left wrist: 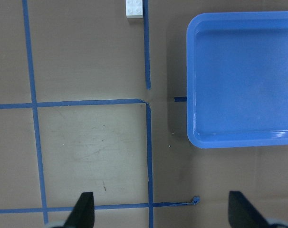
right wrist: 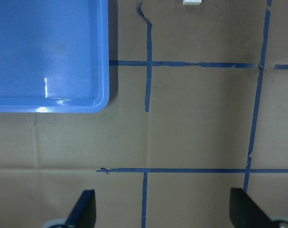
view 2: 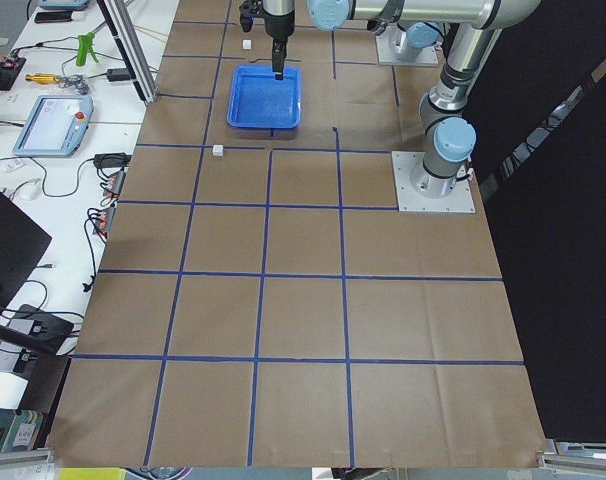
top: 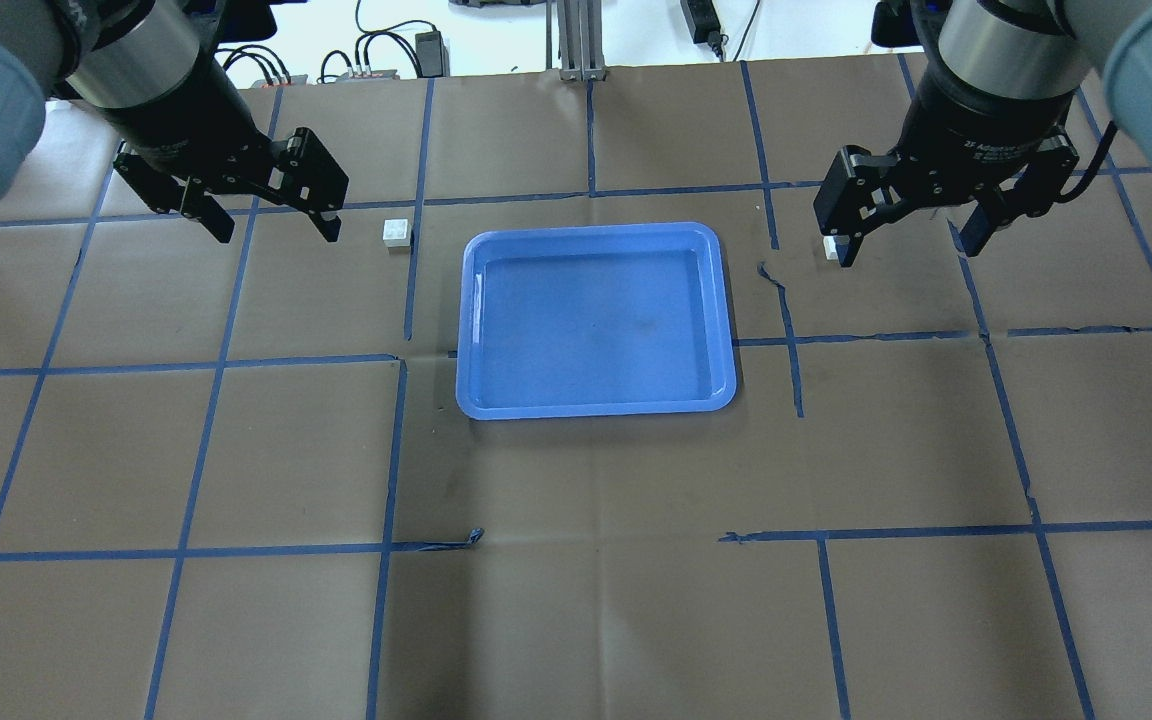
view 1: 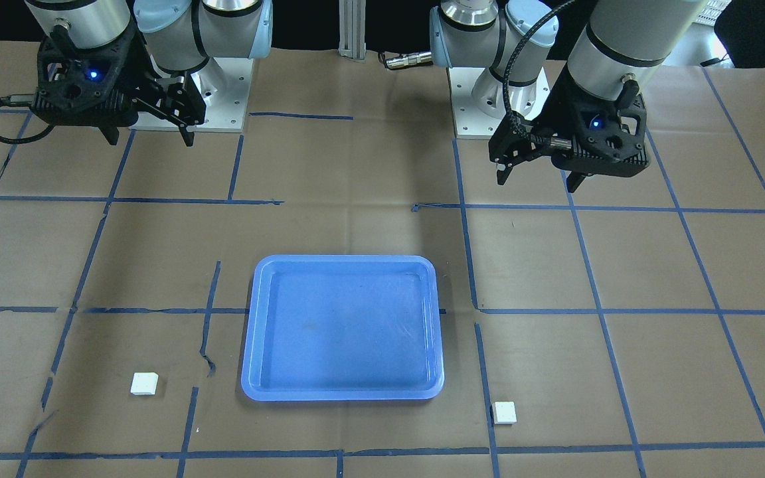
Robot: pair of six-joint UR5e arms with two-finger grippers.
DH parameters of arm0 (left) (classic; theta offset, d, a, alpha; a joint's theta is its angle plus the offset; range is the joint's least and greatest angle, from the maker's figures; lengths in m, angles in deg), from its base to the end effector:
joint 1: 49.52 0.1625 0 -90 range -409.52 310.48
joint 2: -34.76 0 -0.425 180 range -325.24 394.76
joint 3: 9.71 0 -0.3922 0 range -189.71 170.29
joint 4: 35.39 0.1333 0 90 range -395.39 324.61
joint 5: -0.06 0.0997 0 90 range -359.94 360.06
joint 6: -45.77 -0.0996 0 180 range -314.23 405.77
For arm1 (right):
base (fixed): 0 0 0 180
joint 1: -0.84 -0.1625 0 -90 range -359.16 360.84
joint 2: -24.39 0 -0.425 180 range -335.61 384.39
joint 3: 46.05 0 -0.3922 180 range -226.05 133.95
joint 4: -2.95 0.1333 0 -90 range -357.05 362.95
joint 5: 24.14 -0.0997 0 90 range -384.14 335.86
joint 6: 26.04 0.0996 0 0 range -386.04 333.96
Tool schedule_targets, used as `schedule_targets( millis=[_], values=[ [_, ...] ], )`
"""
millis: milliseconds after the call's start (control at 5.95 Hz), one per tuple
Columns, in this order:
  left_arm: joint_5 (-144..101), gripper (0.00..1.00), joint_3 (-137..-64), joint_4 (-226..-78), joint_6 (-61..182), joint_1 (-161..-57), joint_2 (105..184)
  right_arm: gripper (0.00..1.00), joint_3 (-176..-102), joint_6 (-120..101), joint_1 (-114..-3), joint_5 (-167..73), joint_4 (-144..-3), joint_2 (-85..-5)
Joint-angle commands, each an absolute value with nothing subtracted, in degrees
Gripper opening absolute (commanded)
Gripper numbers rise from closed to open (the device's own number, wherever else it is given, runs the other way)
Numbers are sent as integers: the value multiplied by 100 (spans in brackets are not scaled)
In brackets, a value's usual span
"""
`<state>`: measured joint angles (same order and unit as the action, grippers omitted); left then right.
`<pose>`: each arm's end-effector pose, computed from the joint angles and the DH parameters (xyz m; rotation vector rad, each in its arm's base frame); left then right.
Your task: Assemble white blocks and place on blue tray
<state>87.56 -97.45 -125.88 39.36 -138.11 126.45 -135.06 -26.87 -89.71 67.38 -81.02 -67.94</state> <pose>-0.1252 -0.5078 0.4919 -0.1352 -3.0952 0.0068 0.1352 -0.4679 0.5057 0.0385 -3.1141 -0.0738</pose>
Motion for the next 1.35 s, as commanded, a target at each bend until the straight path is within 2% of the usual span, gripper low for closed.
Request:
schedule_targets(
  millis=[0,504,841,1177],
  values=[
    [8751,99,-9751,-12591,3857,-13803,12635,100,-13482,-2692,-8786,6701,-8090,-6780],
    [8742,99,-9838,-12574,3648,-13786,12635,100,-13446,-2674,-8775,6464,-8134,-6780],
    [8742,99,-10040,-11902,902,-13698,12731,100,-13516,-2657,-8802,6472,-8151,-6815],
    [8742,99,-10304,-10795,-1126,-13680,13220,100,-13456,-3283,-8828,6481,-8134,-6807]
  ],
)
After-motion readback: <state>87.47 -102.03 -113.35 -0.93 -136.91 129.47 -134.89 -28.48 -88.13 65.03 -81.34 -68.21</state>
